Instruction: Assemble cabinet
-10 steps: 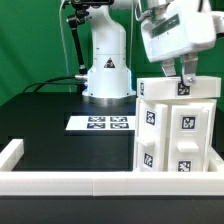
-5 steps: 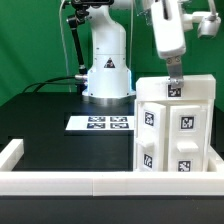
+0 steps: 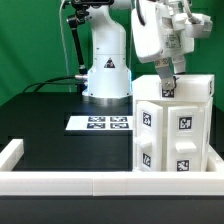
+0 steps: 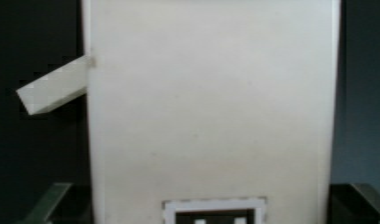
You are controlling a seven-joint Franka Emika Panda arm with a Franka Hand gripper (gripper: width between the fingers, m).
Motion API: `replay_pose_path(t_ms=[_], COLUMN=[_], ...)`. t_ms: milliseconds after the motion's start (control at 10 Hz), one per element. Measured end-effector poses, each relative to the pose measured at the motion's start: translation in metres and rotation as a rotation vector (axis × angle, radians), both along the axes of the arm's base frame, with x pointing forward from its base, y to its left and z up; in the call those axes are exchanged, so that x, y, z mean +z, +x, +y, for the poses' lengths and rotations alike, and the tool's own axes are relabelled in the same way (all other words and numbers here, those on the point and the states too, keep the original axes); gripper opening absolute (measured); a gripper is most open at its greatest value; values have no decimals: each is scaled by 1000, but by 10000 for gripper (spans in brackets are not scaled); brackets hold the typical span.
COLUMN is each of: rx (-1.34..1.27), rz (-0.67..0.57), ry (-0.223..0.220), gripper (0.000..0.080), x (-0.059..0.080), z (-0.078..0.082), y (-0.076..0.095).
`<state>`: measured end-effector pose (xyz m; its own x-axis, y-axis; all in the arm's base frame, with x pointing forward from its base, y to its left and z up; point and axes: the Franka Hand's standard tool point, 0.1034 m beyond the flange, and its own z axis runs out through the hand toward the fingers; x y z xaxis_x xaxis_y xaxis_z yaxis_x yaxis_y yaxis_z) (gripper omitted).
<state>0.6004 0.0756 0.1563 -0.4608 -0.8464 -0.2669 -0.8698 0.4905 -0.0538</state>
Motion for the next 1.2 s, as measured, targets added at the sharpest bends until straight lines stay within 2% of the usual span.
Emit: replay_pose_path(t_ms=[100,200,300,500,600,700,900,1000,1200], rx=[-16,5,31,65,62,17,54,207,510], rz=[3,-2,-13,-42,-76,-88,-91,-92,-127], ry=[7,4,6,13,30,52,45,10,-51], gripper=[558,716,780,796,797,797,797,797,797], x=[0,0,3,15,25,27,26,25,29], z=[1,2,3,5,5,7,7,8,10], y=[0,0,0,3,8,10,9,7,15])
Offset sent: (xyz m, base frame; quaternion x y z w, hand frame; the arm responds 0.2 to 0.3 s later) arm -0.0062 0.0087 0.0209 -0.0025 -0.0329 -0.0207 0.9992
